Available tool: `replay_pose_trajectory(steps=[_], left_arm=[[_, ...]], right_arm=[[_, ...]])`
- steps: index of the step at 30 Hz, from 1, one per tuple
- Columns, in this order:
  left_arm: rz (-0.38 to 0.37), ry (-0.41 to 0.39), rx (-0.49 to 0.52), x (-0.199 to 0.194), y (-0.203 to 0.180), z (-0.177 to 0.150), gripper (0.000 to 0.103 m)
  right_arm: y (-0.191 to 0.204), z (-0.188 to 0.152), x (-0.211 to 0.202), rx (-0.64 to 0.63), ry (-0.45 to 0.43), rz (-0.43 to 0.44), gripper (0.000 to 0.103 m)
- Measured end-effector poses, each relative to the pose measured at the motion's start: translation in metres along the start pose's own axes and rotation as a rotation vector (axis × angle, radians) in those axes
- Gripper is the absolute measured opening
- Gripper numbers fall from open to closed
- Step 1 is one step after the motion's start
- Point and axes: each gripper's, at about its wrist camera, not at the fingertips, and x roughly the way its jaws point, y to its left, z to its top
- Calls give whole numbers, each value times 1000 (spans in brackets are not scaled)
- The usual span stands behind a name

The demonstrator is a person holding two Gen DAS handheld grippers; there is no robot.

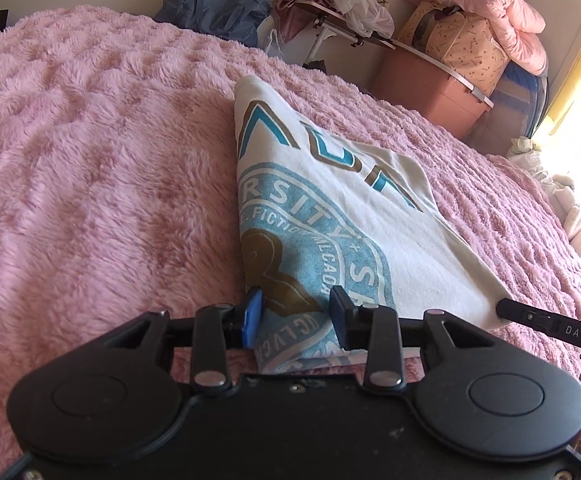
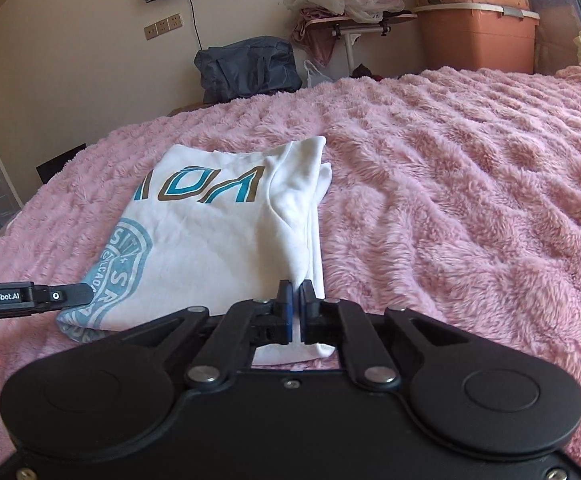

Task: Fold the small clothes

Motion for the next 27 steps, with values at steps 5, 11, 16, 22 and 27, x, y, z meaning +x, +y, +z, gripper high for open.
replay_pose_trajectory(steps=[5,11,16,22,27], left_arm=[[16,51,-26,16,11,-9,46],[-69,20,-47,-4,21,10,43],[-186,-4,-92,-11,39,38,47],[-159,26,0,7,48,66,48],[-153,53,-13,26,55,79,48]], right_arm=[[-11,-22,31,32,91,-18,3],[-19,-19,19,100,57,-10,31],[-41,5,-4,174,-32,129,53],[-61,38,1,223,-65,258,72],[-96,50,41,415,24,462,77]])
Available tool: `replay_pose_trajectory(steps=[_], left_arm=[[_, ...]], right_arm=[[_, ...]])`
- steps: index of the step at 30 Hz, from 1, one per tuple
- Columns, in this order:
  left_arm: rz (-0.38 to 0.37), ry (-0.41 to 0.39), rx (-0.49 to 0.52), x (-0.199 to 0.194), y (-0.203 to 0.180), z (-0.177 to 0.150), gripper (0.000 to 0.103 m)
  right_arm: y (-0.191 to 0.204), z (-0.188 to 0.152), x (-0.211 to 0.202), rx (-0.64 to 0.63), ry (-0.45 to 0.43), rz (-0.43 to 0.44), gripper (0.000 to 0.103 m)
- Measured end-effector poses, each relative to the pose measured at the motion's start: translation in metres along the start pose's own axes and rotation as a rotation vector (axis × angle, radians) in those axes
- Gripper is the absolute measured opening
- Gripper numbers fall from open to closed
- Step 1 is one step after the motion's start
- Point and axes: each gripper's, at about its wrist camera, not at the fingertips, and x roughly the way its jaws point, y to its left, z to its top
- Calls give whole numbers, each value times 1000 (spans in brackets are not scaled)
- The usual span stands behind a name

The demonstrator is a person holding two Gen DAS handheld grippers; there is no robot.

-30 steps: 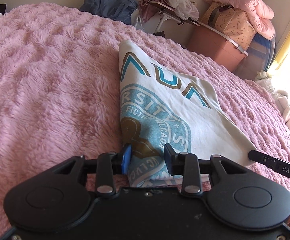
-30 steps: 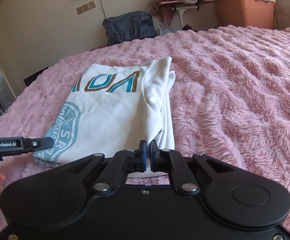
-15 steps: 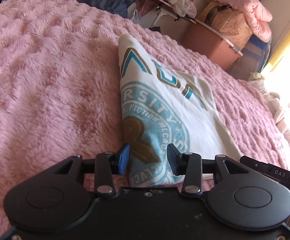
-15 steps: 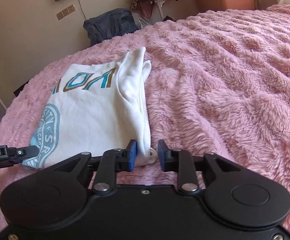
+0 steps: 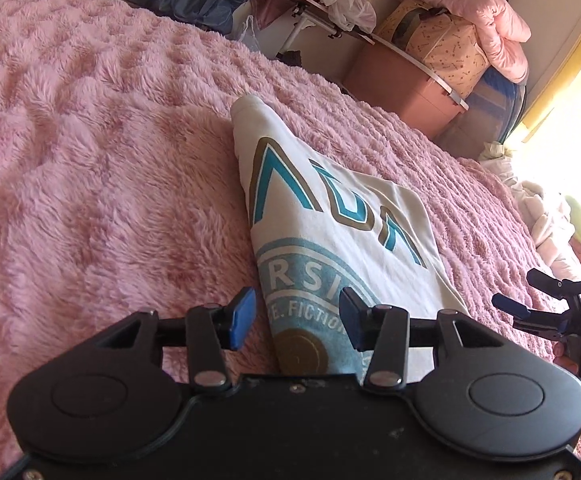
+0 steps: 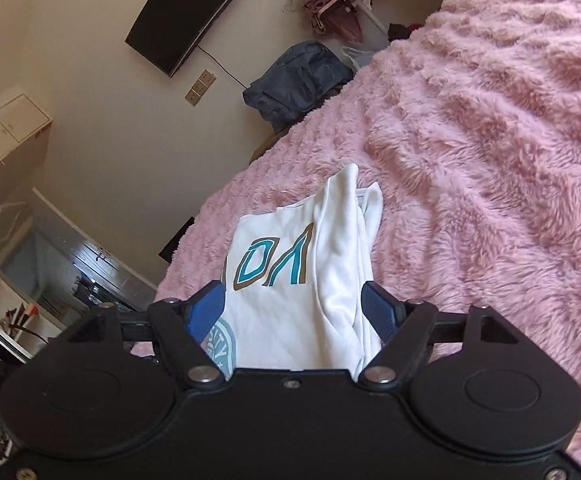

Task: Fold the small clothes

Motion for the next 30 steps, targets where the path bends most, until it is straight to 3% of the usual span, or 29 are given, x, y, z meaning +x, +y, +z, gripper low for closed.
replay_pose_trajectory(steps=[5,7,12,21,30], left_arm=[[-39,15,-17,21,7,8,49],[-92,26,-45,30,12,11,49],[-240,59,-207,49,41,14,52],[-395,141,-416,83,90,16,54],[-442,209,-417,109,83,31,55]], right_arm=[[-33,12,26,70,32,10,77],[-45,14,37,89,60,19,77],[-62,17,59,126,102,61,77],[-71,23,85,137,169,130,77],[-66,25,115,147,279,229,78]])
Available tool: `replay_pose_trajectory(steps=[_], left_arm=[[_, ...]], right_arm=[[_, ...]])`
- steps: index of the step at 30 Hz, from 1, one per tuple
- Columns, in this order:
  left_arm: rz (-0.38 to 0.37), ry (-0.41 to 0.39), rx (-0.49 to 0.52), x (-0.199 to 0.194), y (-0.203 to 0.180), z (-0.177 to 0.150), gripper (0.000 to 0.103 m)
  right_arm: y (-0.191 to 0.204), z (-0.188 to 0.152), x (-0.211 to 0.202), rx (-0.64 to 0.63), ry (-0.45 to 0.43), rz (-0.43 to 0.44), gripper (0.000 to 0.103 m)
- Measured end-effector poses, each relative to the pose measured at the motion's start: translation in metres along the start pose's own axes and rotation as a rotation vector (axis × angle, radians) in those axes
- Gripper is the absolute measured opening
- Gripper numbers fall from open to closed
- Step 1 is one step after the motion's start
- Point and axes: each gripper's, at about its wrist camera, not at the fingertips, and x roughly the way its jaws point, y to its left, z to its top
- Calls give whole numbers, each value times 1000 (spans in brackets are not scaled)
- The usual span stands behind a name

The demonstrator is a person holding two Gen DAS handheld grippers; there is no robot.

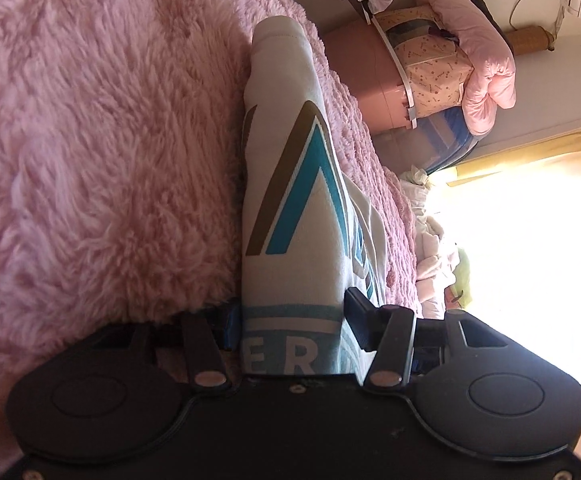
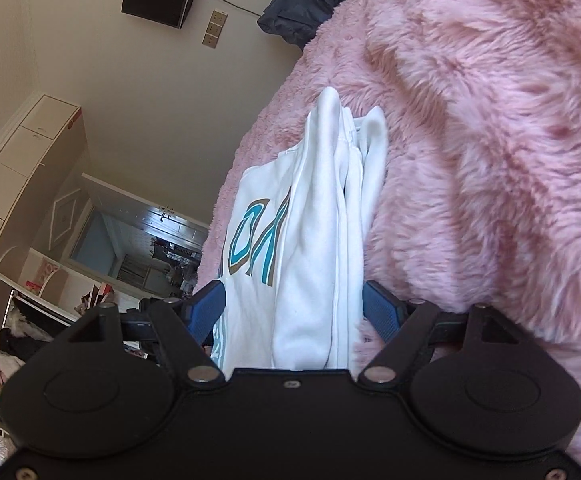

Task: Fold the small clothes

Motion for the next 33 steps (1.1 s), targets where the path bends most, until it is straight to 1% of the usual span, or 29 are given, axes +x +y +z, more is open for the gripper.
replay_pose_trajectory(steps=[2,5,7,8,9,10,11,12,13,14,17,21,23,24,26,27,29,33], left_arm=[[-9,8,-14,3,3,0,55],[-14,13,-31,10,3,3,55],[-23,13,-42,13,5,4,55],[-28,11,-45,14,5,4,50],[-37,3,-39,13,4,4,47],[-42,-2,-30,11,3,2,46],[-45,-8,-23,10,2,1,44],[-49,-17,-25,7,3,-2,42],[-49,-23,-34,4,4,-3,38],[-55,-29,-44,2,4,-4,34],[-80,-40,-47,-5,-2,-4,28],[-87,-44,-24,-22,-25,1,27],[-83,-51,-2,-36,-37,2,27],[-86,-57,2,-47,-44,4,27],[-116,-77,7,-71,-56,4,27],[-116,-88,28,-88,-65,3,27],[-105,-105,74,-119,-82,0,27],[-75,-128,97,-179,-99,-12,27]], right_arm=[[2,1,12,-15,25,-24,80],[3,4,26,8,28,6,82],[5,4,34,17,27,3,83],[7,3,37,14,27,1,83],[10,2,40,9,25,-4,82],[14,1,43,-1,15,-17,78],[17,0,44,-8,6,-32,68],[21,-2,48,-20,-5,-60,61],[25,-4,49,-34,-10,-88,46],[29,-5,51,-46,-17,-112,39],[44,-7,54,-59,-47,-130,34],[71,-3,53,-71,-71,-117,33],[90,-1,52,-98,-74,-112,33],[102,0,53,-115,-73,-107,33],[127,0,56,-148,-74,-94,33],[138,-1,58,-161,-73,-87,33],[161,-4,62,-184,-68,-58,33],[201,-18,72,-230,-49,1,33]])
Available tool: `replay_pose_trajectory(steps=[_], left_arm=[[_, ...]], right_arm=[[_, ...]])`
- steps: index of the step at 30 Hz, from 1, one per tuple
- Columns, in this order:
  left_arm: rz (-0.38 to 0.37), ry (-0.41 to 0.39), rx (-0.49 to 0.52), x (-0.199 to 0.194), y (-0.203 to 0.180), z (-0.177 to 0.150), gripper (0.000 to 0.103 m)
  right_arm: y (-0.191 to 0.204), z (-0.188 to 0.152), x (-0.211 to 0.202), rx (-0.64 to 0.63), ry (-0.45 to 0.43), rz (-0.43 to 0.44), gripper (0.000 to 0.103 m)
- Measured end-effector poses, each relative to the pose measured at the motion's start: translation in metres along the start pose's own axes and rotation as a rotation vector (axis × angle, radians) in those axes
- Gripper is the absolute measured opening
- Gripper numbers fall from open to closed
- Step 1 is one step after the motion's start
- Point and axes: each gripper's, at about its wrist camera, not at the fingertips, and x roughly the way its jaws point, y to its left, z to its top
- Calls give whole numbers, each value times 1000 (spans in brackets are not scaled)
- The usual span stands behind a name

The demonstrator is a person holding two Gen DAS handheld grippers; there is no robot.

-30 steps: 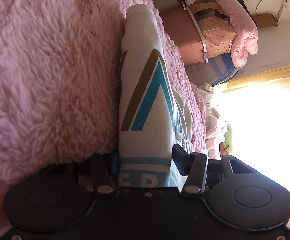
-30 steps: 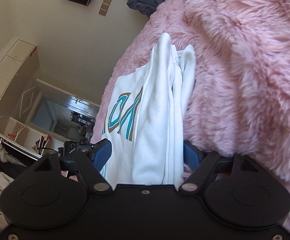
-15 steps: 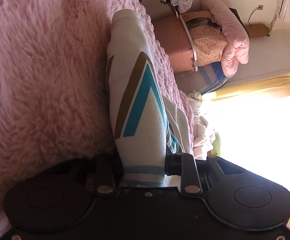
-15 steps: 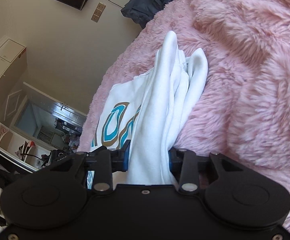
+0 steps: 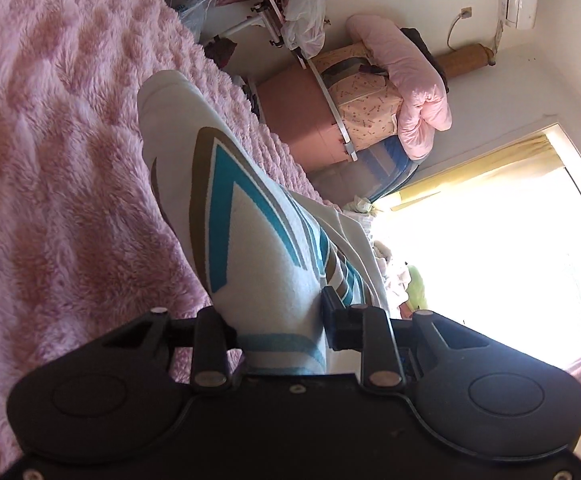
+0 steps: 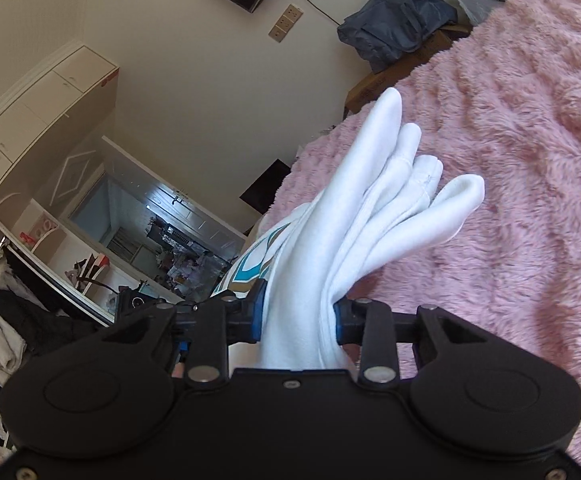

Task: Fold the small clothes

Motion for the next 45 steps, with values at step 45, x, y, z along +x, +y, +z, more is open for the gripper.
replay_pose_trajectory(steps=[45], left_arm=[[314,-160,237,-103,54,-54,42]], right_arm=[[33,-92,70,-350,-19,-256,43]])
